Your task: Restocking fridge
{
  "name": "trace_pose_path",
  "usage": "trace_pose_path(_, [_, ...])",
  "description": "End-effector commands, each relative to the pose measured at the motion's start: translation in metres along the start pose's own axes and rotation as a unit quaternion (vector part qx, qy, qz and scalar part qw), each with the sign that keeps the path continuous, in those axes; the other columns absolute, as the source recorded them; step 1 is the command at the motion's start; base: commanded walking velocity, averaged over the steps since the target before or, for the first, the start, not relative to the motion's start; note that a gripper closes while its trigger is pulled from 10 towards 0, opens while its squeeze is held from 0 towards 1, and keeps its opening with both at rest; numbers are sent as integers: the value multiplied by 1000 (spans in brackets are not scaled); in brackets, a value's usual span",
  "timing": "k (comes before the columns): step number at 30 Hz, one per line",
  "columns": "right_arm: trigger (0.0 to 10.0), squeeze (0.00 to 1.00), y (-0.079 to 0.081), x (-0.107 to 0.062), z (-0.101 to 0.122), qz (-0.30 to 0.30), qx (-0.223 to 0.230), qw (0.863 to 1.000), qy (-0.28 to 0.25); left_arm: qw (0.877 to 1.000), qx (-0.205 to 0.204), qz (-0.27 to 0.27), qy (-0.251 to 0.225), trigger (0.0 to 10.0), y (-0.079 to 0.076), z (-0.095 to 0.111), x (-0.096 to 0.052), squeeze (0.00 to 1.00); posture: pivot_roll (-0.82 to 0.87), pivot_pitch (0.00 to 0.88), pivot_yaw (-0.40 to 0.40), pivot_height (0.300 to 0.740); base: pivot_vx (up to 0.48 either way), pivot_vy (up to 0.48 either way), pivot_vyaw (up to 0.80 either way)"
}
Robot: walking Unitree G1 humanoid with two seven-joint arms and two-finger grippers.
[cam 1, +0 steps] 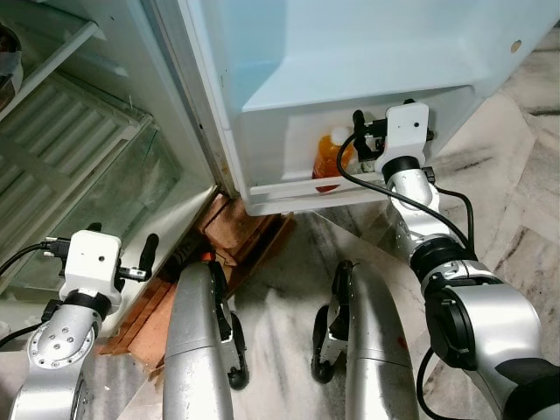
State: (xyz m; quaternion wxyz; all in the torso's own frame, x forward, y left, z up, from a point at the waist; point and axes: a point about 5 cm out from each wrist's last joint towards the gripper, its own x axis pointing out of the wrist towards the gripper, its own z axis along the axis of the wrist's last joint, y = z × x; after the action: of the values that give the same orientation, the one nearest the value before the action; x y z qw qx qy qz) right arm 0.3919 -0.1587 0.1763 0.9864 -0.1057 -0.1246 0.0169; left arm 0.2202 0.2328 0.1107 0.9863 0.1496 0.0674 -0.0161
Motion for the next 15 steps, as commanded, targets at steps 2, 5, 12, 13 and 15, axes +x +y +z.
trace_pose_path(2, [10000, 1000, 1, 0, 3, 7, 12, 1000, -9, 1000, -1, 2, 12, 10000, -3, -7, -1, 0, 250, 243, -7, 531, 0, 0, 0])
trace_pose_path(5, [10000, 1000, 4, -1, 1, 17, 28, 999, -8, 1000, -6, 4, 10, 10000, -4, -8, 3, 0, 235, 224, -9, 531, 0, 0, 0])
trace_pose_path(12, [10000, 1000, 19, -22, -10, 76, 50, 996, -25, 1000, -23, -6, -4, 10000, -15, -6, 16, 0, 182, 152, -17, 531, 0, 0, 0])
trace_pose_path(13, [10000, 1000, 20, -27, -13, 83, 54, 995, -27, 1000, -25, -7, -4, 10000, -17, -8, 17, 0, 175, 145, -17, 531, 0, 0, 0])
trace_pose_path(15, [10000, 1000, 26, -48, -19, 108, 68, 992, -24, 999, -35, -11, -4, 10000, -23, -10, 21, 0, 142, 103, -27, 531, 0, 0, 0])
